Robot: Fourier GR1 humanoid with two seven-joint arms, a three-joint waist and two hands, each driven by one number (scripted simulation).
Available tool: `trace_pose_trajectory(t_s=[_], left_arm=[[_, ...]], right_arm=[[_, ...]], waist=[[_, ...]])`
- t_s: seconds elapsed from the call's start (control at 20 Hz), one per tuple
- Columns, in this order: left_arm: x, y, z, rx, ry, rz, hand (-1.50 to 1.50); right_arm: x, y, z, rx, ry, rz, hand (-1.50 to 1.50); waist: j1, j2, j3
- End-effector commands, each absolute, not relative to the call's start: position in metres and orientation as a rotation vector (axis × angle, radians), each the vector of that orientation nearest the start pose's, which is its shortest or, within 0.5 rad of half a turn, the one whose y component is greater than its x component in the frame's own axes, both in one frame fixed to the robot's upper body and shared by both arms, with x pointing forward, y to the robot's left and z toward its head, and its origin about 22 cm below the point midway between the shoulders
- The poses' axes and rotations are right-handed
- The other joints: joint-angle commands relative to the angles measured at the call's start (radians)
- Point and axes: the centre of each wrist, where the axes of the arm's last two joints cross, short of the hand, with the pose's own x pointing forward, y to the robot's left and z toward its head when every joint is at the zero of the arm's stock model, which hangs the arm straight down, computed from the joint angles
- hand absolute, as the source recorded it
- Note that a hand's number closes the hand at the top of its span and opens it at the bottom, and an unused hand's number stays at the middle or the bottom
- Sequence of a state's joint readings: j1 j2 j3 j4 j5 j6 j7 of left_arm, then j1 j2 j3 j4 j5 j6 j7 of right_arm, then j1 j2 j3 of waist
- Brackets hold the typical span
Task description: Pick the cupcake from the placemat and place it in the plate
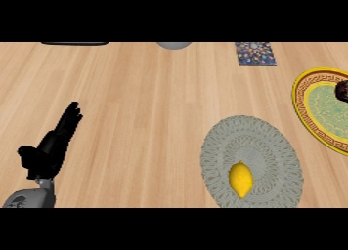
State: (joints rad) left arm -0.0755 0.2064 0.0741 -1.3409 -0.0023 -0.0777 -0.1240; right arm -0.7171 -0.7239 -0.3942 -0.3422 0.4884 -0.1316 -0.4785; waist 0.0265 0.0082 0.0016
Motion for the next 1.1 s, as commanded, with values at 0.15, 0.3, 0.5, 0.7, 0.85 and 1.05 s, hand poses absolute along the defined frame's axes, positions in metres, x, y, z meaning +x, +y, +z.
trace_pose_trajectory(t_s=[0.15,0.3,0.5,0.7,0.85,1.05], left_arm=[[0.256,0.297,-0.022,0.112,-1.526,-0.166,0.0],[0.262,0.296,-0.021,0.137,-1.518,-0.163,0.0],[0.26,0.3,-0.012,0.133,-1.522,-0.156,0.0],[0.252,0.301,-0.016,0.141,-1.538,-0.151,0.0],[0.267,0.293,-0.012,0.138,-1.541,-0.146,0.0],[0.263,0.313,-0.009,0.14,-1.546,-0.156,0.0]], right_arm=[[0.352,-0.476,0.067,-0.904,-1.422,0.244,-1.5],[0.352,-0.483,0.079,-0.851,-1.528,0.064,-1.5],[0.335,-0.504,0.081,-0.797,-1.604,-0.135,-1.5],[0.301,-0.537,0.079,-0.646,-1.64,-0.26,-1.5],[0.26,-0.568,0.079,-0.63,-1.679,-0.3,-1.5],[0.211,-0.594,0.07,-0.655,-1.696,-0.268,-1.5]], waist=[[0.005,0.002,0.001],[-0.004,0.002,0.001],[-0.002,0.002,0.002],[0.001,0.003,0.003],[-0.007,0.009,0.005],[-0.007,0.01,0.007]])
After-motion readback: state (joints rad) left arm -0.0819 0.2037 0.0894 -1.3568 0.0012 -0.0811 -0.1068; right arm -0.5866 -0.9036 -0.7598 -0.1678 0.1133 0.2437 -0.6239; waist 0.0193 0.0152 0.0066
